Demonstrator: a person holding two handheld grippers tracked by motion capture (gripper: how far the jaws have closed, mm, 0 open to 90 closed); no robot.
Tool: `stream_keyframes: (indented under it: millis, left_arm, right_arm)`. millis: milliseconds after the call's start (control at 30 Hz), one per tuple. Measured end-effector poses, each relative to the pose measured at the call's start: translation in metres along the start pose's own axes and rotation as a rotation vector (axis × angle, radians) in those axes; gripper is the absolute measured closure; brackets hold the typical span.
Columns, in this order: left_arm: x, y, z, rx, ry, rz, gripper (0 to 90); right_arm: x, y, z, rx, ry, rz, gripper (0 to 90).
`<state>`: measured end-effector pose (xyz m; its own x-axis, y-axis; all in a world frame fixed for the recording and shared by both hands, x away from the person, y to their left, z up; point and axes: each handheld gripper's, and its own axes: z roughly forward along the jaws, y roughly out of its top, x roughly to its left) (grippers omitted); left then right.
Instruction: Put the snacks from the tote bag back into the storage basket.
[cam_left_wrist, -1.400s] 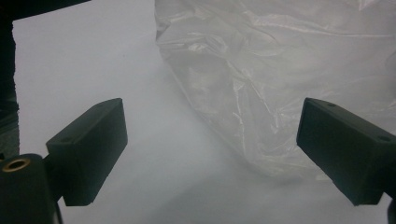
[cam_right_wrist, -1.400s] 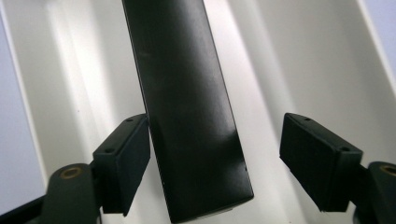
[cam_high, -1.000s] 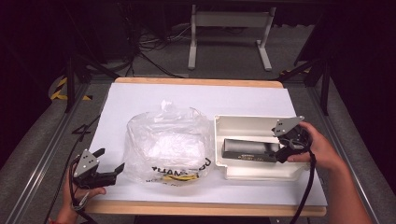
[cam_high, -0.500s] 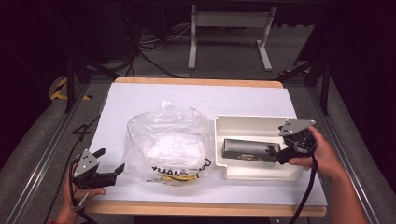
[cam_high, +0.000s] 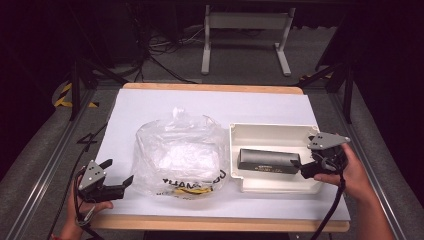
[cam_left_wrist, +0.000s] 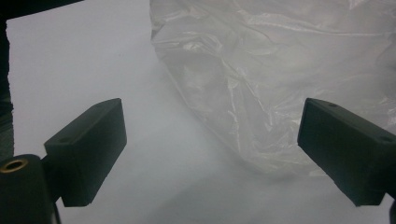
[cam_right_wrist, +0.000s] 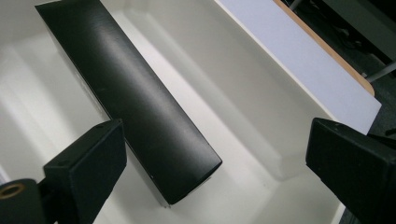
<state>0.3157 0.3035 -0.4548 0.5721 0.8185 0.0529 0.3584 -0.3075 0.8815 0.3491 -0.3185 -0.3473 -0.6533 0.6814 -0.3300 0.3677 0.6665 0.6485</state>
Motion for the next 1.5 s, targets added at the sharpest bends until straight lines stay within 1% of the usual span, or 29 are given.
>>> stream_keyframes:
  millis: [33,67,100,167,200,333,400,433,500,633,733,767,833,933,1000,1067,1200,1233,1300,1367,1500]
  left_arm:
    - [0.000,0.000,0.000,0.001,0.000,0.000,9.1]
    - [0.000,0.000,0.000,0.002,-0.002,0.001,9.0]
    - [0.000,0.000,0.000,0.003,-0.002,0.000,9.1]
    - [0.000,0.000,0.000,0.002,-0.004,0.000,9.0]
    - [-0.001,0.000,0.000,0.003,-0.005,-0.002,9.0]
    - [0.000,0.000,0.001,0.006,-0.006,0.000,9.0]
    - [-0.001,0.000,0.001,0.007,-0.005,0.000,9.0]
    - [-0.001,0.000,0.001,0.007,-0.006,0.000,9.0]
    - [-0.001,0.000,0.001,0.007,-0.006,-0.001,9.0]
    - [0.000,0.000,0.001,0.012,-0.007,0.000,8.9]
    - [0.000,0.000,0.001,0.012,-0.008,-0.001,8.9]
    - [0.000,0.000,0.001,0.011,-0.009,-0.001,8.9]
    - [0.000,-0.001,0.001,0.014,-0.009,-0.001,8.8]
    - [0.000,-0.001,0.001,0.016,-0.012,0.001,8.8]
    - [0.000,-0.001,0.001,0.016,-0.011,-0.001,8.8]
    - [0.000,-0.001,0.001,0.016,-0.010,-0.001,8.8]
    - [-0.001,-0.001,0.001,0.016,-0.010,-0.001,8.7]
    - [-0.001,-0.001,0.001,0.015,-0.010,0.000,8.7]
    - [0.000,-0.001,0.001,0.013,-0.010,-0.002,8.7]
    - [0.000,-0.001,0.001,0.014,-0.010,-0.001,8.7]
    - [0.000,-0.001,0.001,0.016,-0.012,0.001,8.7]
  right_arm:
    - [0.001,-0.001,-0.001,0.004,-0.006,-0.004,5.9]
    - [0.002,-0.002,-0.001,0.005,-0.020,-0.005,5.9]
    - [0.003,-0.004,-0.001,0.019,-0.040,-0.004,5.9]
    - [0.003,-0.005,-0.002,0.020,-0.049,-0.001,5.8]
    - [0.003,-0.007,-0.003,0.009,-0.063,0.009,5.4]
    - [0.004,-0.013,-0.008,-0.014,-0.073,0.029,5.0]
    - [0.004,-0.017,-0.011,-0.014,-0.068,0.036,5.0]
    - [0.004,-0.018,-0.011,-0.017,-0.076,0.041,5.0]
    - [0.003,-0.023,-0.013,-0.019,-0.078,0.064,5.0]
    - [0.003,-0.031,-0.015,-0.027,-0.080,0.085,5.0]
    - [0.004,-0.036,-0.018,-0.037,-0.081,0.110,5.0]
    - [0.004,-0.036,-0.018,-0.037,-0.081,0.110,5.0]
    - [0.004,-0.042,-0.020,-0.045,-0.082,0.135,5.0]
    - [0.004,-0.047,-0.021,-0.043,-0.087,0.147,5.0]
    - [0.004,-0.049,-0.021,-0.045,-0.080,0.149,5.0]
    - [0.005,-0.055,-0.022,-0.046,-0.087,0.167,5.0]
    - [0.006,-0.059,-0.021,-0.043,-0.085,0.180,4.9]
    - [0.007,-0.063,-0.020,-0.037,-0.081,0.190,4.7]
    - [0.008,-0.065,-0.019,-0.037,-0.085,0.196,4.7]
    - [0.008,-0.068,-0.019,-0.038,-0.080,0.199,4.7]
    - [0.010,-0.074,-0.018,-0.054,-0.084,0.206,4.7]
